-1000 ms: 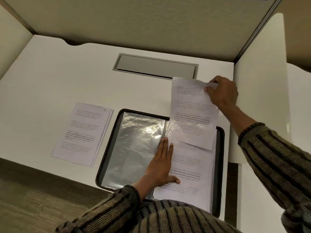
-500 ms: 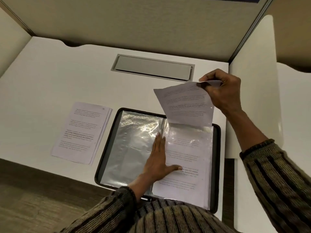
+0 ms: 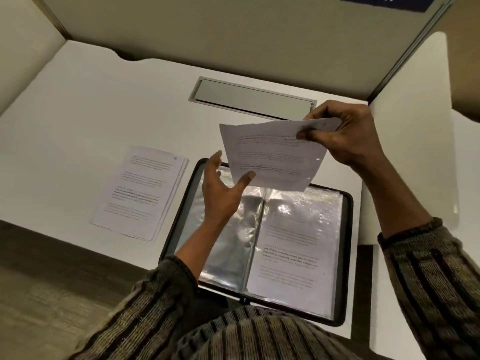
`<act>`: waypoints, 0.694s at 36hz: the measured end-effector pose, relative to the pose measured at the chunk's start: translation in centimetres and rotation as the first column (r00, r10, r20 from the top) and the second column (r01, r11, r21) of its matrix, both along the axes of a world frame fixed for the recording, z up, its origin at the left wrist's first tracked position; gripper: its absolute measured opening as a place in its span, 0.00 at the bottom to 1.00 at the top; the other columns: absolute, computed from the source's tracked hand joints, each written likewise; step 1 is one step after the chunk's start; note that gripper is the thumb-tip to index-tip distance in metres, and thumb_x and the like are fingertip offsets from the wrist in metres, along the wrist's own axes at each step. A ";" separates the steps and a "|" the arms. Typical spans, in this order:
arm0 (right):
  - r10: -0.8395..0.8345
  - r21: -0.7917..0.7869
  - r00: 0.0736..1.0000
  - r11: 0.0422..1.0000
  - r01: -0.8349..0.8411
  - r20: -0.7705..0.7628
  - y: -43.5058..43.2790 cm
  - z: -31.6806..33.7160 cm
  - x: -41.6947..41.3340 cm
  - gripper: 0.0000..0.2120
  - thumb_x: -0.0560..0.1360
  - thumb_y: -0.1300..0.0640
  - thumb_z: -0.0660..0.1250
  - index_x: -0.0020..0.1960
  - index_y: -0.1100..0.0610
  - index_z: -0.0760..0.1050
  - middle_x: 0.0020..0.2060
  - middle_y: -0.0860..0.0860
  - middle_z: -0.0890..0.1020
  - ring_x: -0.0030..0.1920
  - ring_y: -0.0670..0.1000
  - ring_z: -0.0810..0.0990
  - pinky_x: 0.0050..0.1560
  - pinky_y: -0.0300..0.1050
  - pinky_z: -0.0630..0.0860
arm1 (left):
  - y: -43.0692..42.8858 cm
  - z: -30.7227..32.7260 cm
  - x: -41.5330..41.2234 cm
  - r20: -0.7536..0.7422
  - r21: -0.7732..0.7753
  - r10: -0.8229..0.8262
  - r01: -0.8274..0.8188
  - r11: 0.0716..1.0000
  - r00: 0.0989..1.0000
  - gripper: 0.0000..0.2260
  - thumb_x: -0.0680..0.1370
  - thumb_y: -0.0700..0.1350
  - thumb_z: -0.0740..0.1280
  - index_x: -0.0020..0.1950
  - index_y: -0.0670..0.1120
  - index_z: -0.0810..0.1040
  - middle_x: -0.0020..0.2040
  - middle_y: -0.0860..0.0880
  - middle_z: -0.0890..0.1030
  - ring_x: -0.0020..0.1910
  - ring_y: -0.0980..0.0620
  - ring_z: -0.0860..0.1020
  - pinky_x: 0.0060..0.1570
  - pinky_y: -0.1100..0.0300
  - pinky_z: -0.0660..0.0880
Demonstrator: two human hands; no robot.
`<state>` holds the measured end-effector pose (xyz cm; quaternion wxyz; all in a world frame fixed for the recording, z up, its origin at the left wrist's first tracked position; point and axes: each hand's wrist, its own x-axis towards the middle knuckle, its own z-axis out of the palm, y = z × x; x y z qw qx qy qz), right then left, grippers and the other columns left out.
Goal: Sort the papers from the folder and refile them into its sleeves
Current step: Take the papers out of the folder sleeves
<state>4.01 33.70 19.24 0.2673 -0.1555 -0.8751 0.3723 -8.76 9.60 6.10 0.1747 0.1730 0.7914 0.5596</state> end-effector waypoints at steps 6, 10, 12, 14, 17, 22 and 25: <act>-0.029 -0.170 1.000 0.985 0.029 0.002 -1.5 -0.8 -2.8 0.14 0.70 0.55 0.83 0.51 0.59 0.85 0.48 0.52 0.86 0.47 0.52 0.84 0.44 0.49 0.81 | -2.7 1.6 -2.8 -0.014 0.067 -0.024 0.025 0.997 1.000 0.12 0.79 0.50 0.78 0.58 0.47 0.85 0.52 0.54 0.88 0.51 0.54 0.86 0.53 0.54 0.84; -0.099 -0.337 0.995 0.937 0.095 0.005 -3.6 -1.8 -5.1 0.21 0.71 0.53 0.83 0.60 0.57 0.82 0.58 0.49 0.85 0.53 0.48 0.85 0.48 0.41 0.82 | -5.1 2.1 -4.5 0.053 0.096 0.000 -0.005 0.995 0.999 0.07 0.80 0.47 0.76 0.55 0.45 0.85 0.48 0.53 0.88 0.47 0.54 0.87 0.45 0.59 0.84; -0.131 -0.436 0.991 0.890 0.135 0.039 -4.6 -2.7 -6.2 0.23 0.71 0.53 0.83 0.62 0.56 0.82 0.57 0.48 0.85 0.50 0.45 0.84 0.46 0.38 0.80 | -6.3 1.9 -5.7 0.092 0.113 0.028 -0.039 0.993 0.995 0.04 0.81 0.46 0.76 0.52 0.46 0.85 0.47 0.52 0.89 0.46 0.53 0.87 0.45 0.59 0.83; -0.137 -0.544 0.985 0.822 0.170 0.100 -5.7 -4.0 -7.4 0.25 0.70 0.53 0.83 0.63 0.56 0.81 0.56 0.49 0.86 0.50 0.46 0.86 0.46 0.40 0.82 | -7.6 1.7 -6.9 0.129 0.108 0.061 -0.076 0.991 0.990 0.05 0.81 0.47 0.75 0.51 0.46 0.85 0.46 0.52 0.88 0.46 0.51 0.87 0.45 0.57 0.84; -0.079 -0.696 0.975 0.688 0.205 0.209 -7.6 -6.7 -9.0 0.27 0.69 0.58 0.83 0.64 0.60 0.77 0.53 0.55 0.88 0.53 0.55 0.88 0.51 0.53 0.85 | -9.6 1.3 -8.8 0.197 0.111 0.089 -0.112 0.987 0.976 0.06 0.81 0.47 0.75 0.52 0.45 0.85 0.46 0.51 0.88 0.46 0.50 0.87 0.45 0.56 0.84; 0.040 -0.721 0.910 0.625 0.299 0.412 -12.4 -10.7 -11.6 0.23 0.72 0.62 0.80 0.64 0.61 0.77 0.48 0.66 0.86 0.46 0.59 0.88 0.51 0.59 0.86 | -13.2 0.3 -12.5 0.266 0.075 0.137 -0.162 0.984 0.954 0.08 0.81 0.49 0.75 0.56 0.45 0.85 0.48 0.51 0.89 0.47 0.50 0.88 0.43 0.59 0.84; 0.071 -0.716 0.885 0.619 0.322 0.460 -15.5 -12.6 -13.2 0.19 0.74 0.65 0.79 0.62 0.63 0.77 0.43 0.61 0.86 0.41 0.53 0.86 0.45 0.55 0.86 | -15.5 -0.5 -15.2 0.269 0.025 0.166 -0.179 0.984 0.949 0.09 0.80 0.49 0.76 0.55 0.45 0.85 0.48 0.51 0.89 0.47 0.50 0.88 0.45 0.58 0.84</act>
